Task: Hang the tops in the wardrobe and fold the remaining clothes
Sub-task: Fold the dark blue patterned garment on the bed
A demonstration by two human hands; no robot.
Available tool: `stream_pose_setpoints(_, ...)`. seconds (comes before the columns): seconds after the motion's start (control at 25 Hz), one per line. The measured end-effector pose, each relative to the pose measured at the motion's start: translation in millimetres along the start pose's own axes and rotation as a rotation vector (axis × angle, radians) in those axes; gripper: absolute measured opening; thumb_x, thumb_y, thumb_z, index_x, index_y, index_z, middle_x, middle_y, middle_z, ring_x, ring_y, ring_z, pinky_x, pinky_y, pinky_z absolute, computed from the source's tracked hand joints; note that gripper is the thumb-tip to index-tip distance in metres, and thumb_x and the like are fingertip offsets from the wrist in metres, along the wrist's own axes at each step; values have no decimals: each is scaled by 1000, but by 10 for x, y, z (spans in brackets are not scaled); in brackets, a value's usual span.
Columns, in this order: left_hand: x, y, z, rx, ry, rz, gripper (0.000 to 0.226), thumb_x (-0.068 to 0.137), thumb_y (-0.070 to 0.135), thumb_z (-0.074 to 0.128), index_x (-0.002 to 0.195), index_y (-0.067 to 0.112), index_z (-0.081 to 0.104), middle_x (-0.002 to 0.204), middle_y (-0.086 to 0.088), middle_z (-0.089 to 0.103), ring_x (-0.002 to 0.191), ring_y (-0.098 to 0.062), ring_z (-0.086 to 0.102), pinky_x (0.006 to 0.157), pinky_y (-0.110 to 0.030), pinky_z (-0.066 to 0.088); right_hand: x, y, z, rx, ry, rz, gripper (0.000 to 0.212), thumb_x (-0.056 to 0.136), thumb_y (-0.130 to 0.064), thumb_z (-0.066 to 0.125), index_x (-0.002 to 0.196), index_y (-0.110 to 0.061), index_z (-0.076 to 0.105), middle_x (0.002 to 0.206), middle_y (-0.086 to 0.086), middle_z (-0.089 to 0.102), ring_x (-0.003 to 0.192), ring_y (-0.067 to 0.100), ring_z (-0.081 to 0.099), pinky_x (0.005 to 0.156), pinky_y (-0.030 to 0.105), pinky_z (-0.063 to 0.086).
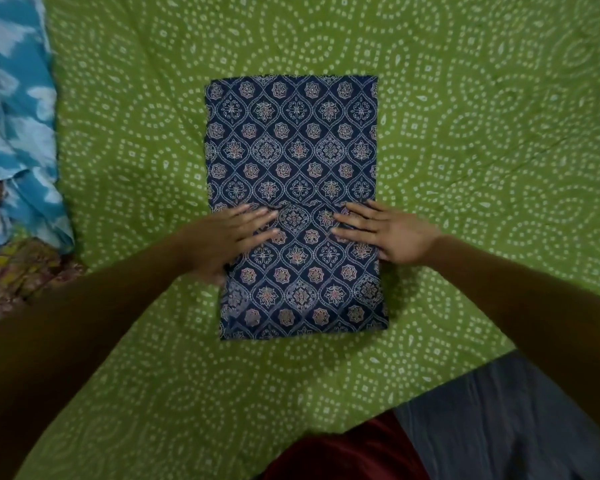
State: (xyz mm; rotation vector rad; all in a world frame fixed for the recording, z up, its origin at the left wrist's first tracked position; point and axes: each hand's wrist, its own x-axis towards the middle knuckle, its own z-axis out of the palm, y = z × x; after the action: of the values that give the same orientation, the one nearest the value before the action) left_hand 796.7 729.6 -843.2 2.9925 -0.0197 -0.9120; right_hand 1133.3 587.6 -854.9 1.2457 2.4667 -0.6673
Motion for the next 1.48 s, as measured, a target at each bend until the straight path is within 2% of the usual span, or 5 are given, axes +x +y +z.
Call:
stream_pose_setpoints(0.12, -85, 105, 53, -523, 237, -190, 74, 81, 43, 40, 149, 20, 26, 155, -2, 27, 142, -17, 23, 117, -35, 19, -74, 9, -109, 708, 145, 366, 59, 91, -2, 43, 139, -36, 43, 137, -11, 51, 106, 15, 64, 80, 31, 57)
stream_pose_setpoints(0.28, 165, 1, -333, -1778, 617, -999, 55, 105, 18, 26, 79, 16, 75, 76, 8, 73, 69, 3, 67, 66, -13, 53, 191, 183, -465, 1538, 440, 813, 10, 92, -14, 52, 83, -9, 55, 81, 6, 66, 65, 7, 65, 56, 11, 48)
stream_pose_setpoints(0.44, 220, -373, -548, -2083, 495, -1007, 46, 90, 59, 47, 117, 25, 61, 122, -1, 64, 112, -11, 61, 101, -36, 46, 448, 326, -637, 1532, 357, 968, 28, 91, -30, 60, 71, -12, 57, 66, -1, 63, 42, 0, 58, 43, 11, 44)
stream_pose_setpoints(0.96, 677, 166, -790, -741, 716, -1022, 48, 104, 32, 28, 147, 12, 31, 154, -4, 32, 145, -22, 22, 119, -41, 16, 950, -596, -745, 527, 676, 796, 51, 102, -28, 30, 150, -11, 23, 157, 6, 22, 146, 19, 12, 120, 39, 6)
stream_pose_setpoints(1.48, 562, 175, -46, -594, 394, -1209, 82, 94, 68, 16, 153, 12, 0, 161, -9, 0, 148, -29, 1, 118, -53, 7, 765, -326, -89, 725, 699, 1259, 78, 92, -58, 45, 147, -8, 24, 153, 14, 22, 141, 27, 19, 116, 42, 19)
